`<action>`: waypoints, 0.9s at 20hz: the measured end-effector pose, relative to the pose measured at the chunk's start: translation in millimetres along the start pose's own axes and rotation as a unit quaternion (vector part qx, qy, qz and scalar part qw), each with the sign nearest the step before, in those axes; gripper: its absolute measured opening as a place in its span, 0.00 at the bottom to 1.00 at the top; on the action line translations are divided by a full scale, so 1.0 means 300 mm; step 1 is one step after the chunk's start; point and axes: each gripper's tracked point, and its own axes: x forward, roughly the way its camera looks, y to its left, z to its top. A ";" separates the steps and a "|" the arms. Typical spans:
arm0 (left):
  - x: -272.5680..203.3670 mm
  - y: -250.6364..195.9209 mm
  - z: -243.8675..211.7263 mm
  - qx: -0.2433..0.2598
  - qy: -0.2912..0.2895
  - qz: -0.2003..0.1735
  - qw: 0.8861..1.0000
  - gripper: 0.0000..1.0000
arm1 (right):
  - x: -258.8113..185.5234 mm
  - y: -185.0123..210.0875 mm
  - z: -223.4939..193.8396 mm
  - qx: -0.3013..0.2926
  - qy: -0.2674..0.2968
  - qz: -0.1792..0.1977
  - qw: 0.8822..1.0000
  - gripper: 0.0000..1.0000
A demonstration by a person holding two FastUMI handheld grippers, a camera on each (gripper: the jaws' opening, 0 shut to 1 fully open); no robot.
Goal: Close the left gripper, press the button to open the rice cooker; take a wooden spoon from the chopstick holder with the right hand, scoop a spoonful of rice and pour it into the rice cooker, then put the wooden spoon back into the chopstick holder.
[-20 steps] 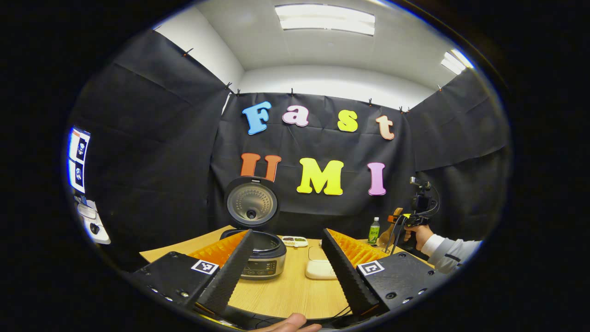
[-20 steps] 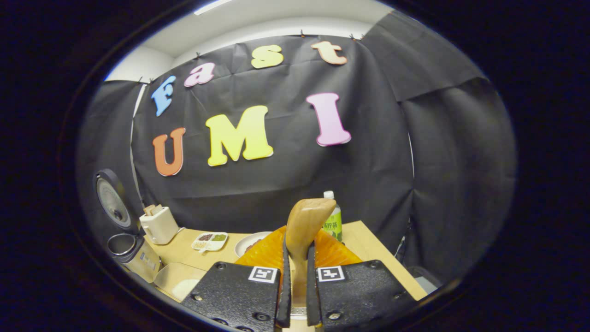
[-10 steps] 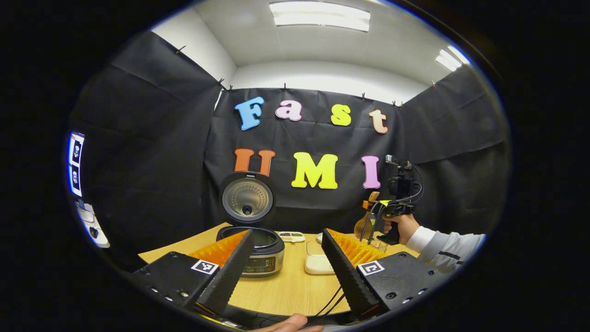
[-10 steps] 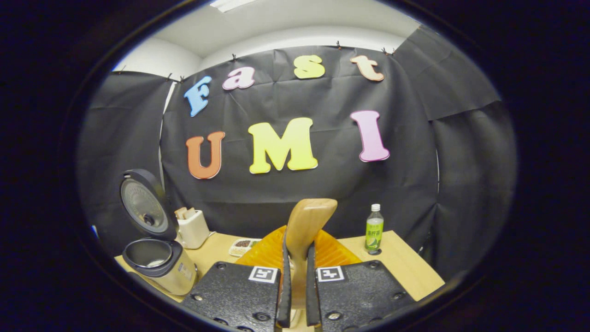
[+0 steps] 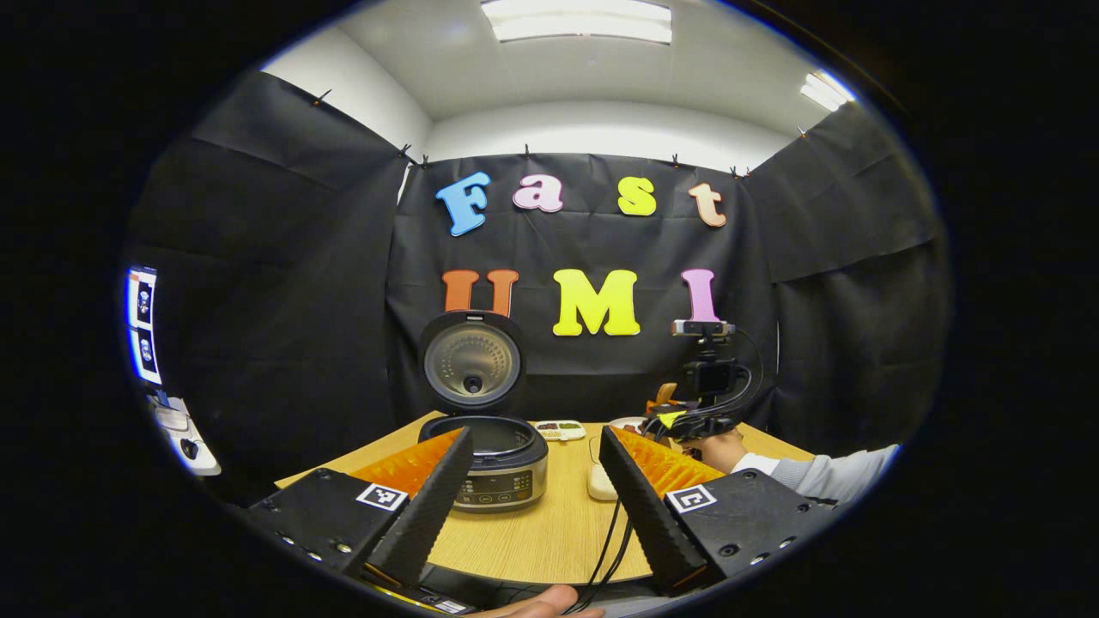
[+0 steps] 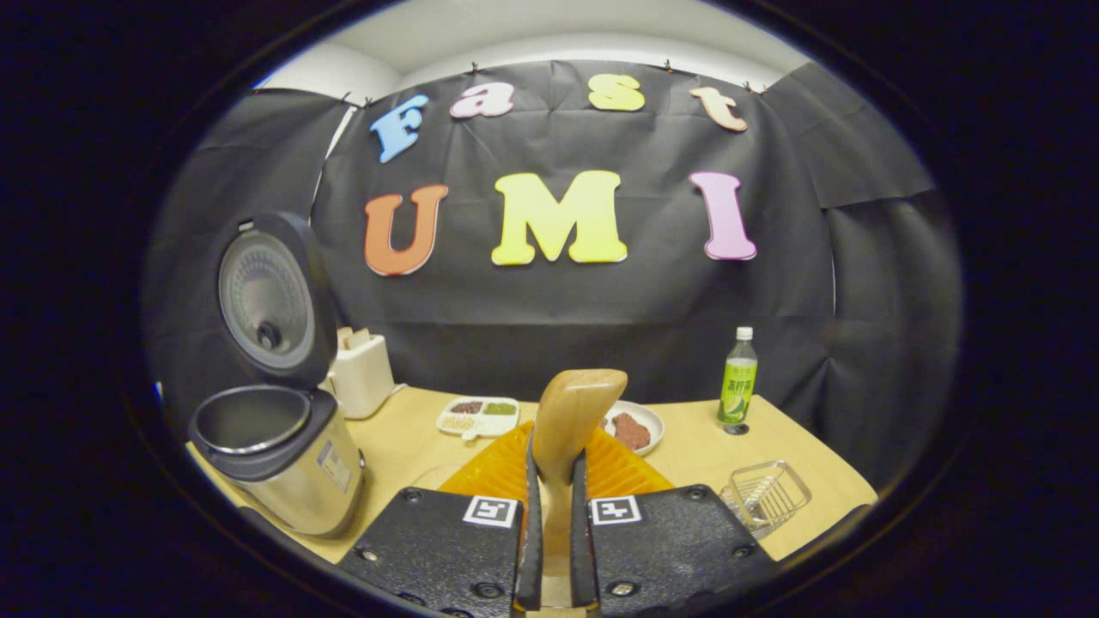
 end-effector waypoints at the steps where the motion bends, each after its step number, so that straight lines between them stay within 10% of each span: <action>1: 0.000 0.000 0.002 -0.002 0.001 -0.001 1.000 0.94 | 0.011 0.000 -0.019 -0.014 -0.003 -0.007 1.000 0.15; 4: 0.001 -0.006 0.002 -0.017 0.003 -0.008 1.000 0.94 | 0.005 -0.041 -0.050 -0.022 -0.023 -0.040 0.999 0.18; 9: 0.004 0.007 -0.016 -0.014 0.013 -0.004 1.000 0.94 | -0.022 0.120 -0.112 0.066 0.009 0.046 0.997 0.18; 18: 0.029 0.028 -0.036 -0.012 0.024 0.014 1.000 0.94 | -0.016 0.153 -0.106 0.243 0.045 0.079 0.966 0.18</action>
